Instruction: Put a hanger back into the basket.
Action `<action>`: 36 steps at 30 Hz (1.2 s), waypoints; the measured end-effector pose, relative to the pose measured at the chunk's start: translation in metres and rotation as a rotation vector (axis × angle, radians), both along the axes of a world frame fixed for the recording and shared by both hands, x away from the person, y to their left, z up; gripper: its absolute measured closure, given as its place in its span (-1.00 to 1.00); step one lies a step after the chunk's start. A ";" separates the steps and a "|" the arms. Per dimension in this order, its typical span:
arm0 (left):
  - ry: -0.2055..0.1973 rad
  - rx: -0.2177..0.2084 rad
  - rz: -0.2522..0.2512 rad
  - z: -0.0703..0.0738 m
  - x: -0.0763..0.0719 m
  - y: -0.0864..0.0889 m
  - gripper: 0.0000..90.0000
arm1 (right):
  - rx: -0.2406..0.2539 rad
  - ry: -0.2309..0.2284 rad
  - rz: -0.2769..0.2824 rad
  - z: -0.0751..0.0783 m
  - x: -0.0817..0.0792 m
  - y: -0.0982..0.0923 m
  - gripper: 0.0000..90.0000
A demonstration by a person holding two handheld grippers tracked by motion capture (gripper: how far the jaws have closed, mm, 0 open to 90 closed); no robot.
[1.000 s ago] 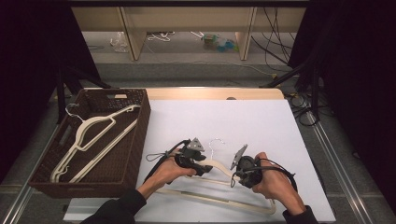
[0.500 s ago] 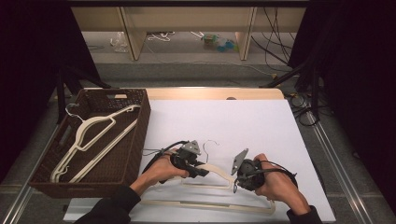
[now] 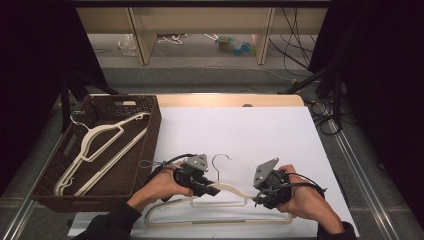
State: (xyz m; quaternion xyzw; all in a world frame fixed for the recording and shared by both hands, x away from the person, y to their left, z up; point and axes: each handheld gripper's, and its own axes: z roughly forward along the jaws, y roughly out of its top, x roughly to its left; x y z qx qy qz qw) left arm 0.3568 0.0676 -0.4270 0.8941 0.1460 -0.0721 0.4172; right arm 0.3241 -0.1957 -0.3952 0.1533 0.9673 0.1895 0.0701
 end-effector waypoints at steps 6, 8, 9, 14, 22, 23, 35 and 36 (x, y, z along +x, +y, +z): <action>-0.023 -0.008 0.011 0.012 -0.019 0.001 0.83 | 0.074 -0.023 -0.020 0.008 -0.006 0.000 0.09; -0.033 -0.017 0.039 0.016 -0.024 0.003 0.86 | 0.104 -0.042 -0.057 0.009 -0.008 -0.002 0.01; -0.038 -0.022 0.049 0.017 -0.025 0.004 0.88 | 0.134 -0.051 -0.072 0.008 -0.008 -0.005 -0.01; -0.048 -0.027 0.120 0.019 -0.026 0.011 0.90 | 0.239 -0.088 -0.210 0.004 -0.015 -0.024 -0.15; -0.045 -0.005 0.189 0.028 -0.015 0.024 0.90 | 0.271 -0.085 -0.303 -0.007 -0.020 -0.049 -0.16; -0.043 -0.003 0.200 0.031 -0.014 0.026 0.90 | 0.280 -0.097 -0.312 -0.011 -0.020 -0.049 -0.16; -0.110 -0.037 0.286 0.085 -0.006 0.054 0.90 | 0.271 -0.075 -0.320 -0.015 -0.024 -0.052 -0.16; -0.118 -0.048 0.290 0.089 -0.007 0.057 0.90 | 0.269 -0.067 -0.323 -0.015 -0.024 -0.053 -0.17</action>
